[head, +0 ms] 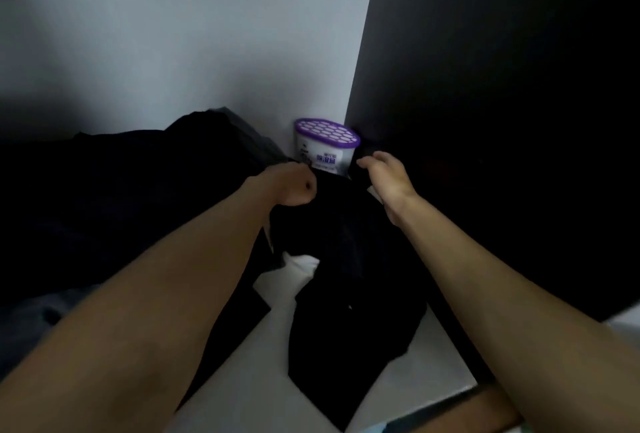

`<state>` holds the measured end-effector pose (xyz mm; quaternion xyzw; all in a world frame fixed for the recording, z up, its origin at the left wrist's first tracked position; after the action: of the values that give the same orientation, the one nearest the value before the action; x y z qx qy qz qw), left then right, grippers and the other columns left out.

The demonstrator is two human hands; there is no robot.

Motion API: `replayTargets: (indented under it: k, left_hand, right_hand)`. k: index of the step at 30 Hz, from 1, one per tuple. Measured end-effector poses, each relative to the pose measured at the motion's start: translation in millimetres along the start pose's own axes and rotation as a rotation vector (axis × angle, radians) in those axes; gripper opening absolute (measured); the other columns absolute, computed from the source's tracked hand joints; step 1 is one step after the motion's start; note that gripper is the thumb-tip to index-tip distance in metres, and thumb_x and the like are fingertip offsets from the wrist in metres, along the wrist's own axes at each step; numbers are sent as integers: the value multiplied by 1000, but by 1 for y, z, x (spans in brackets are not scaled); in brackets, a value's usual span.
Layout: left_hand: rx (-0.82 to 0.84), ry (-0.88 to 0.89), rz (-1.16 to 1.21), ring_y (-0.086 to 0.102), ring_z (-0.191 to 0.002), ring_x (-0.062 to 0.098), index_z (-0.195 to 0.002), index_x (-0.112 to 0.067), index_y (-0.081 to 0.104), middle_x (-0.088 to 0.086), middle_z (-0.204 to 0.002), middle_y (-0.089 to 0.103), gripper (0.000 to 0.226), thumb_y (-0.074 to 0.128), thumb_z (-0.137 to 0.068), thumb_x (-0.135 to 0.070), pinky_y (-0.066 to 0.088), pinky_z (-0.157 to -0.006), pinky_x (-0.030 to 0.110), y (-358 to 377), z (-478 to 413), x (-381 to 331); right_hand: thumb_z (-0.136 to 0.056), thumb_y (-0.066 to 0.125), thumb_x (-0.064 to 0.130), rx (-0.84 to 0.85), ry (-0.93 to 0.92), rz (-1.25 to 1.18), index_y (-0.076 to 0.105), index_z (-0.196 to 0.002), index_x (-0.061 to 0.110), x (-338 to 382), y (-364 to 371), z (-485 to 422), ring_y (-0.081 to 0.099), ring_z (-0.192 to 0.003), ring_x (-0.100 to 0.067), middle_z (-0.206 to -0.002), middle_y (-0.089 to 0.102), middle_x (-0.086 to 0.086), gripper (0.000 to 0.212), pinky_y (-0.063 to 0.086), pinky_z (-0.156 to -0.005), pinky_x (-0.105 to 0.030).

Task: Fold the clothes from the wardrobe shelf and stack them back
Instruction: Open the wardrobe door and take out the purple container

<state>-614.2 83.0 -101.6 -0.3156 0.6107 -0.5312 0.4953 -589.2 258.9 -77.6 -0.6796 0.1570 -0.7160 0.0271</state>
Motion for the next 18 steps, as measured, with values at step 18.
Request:
replayTargets:
  k: [18]
  left_hand:
    - [-367,-238,1129,71,-99,21,-116,-19,65,5,-111,73,29,64,-94,-38,56,-94,37,-8,-92,77]
  right_hand:
    - [-104,37,46,-69,165,-136,62,-116,9,-39,76,-100,65,-104,-33,-115,67,-15,46,52,-99,-47]
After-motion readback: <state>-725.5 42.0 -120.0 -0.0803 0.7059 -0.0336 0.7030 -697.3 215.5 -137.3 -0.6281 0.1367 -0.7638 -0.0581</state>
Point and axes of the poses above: each hand's wrist, its own z-axis away from the middle knuckle, its own y-axis out of the palm, x = y × z, the point moved 8 cm from there along -z, towards the middle knuckle
